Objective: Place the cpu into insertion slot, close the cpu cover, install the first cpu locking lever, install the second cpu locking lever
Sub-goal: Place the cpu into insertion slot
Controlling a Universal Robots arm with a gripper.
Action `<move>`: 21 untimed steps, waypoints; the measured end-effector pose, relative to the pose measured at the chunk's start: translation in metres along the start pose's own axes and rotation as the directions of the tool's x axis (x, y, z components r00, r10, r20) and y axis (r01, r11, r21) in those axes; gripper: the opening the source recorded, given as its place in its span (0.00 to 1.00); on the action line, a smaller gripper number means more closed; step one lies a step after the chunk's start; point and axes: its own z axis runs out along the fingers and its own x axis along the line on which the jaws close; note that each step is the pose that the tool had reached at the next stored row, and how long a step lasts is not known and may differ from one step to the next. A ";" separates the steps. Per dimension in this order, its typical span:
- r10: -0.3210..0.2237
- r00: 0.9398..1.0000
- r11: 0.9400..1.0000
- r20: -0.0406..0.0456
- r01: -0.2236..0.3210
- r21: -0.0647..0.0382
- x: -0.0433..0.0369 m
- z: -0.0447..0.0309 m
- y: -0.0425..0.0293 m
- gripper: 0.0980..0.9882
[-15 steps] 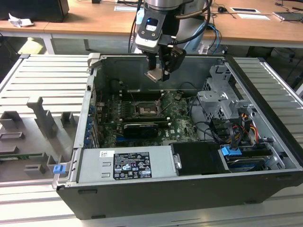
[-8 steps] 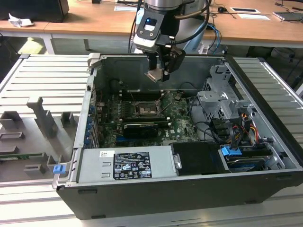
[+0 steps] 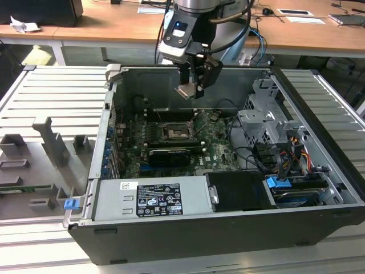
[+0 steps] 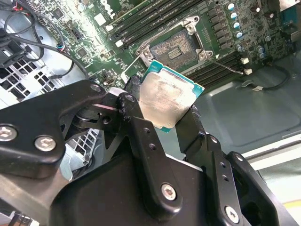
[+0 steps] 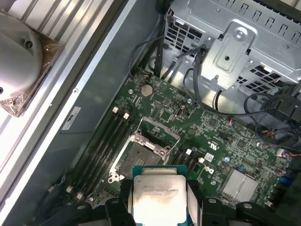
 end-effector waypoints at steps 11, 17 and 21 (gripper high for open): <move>0.060 0.998 0.998 0.005 -0.060 -0.002 0.0000 0.0012 -0.0001 0.50; 0.088 0.996 0.996 0.007 -0.088 -0.003 0.0000 0.0019 -0.0002 0.50; 0.105 0.994 0.994 0.009 -0.105 -0.003 -0.0001 0.0023 -0.0002 0.50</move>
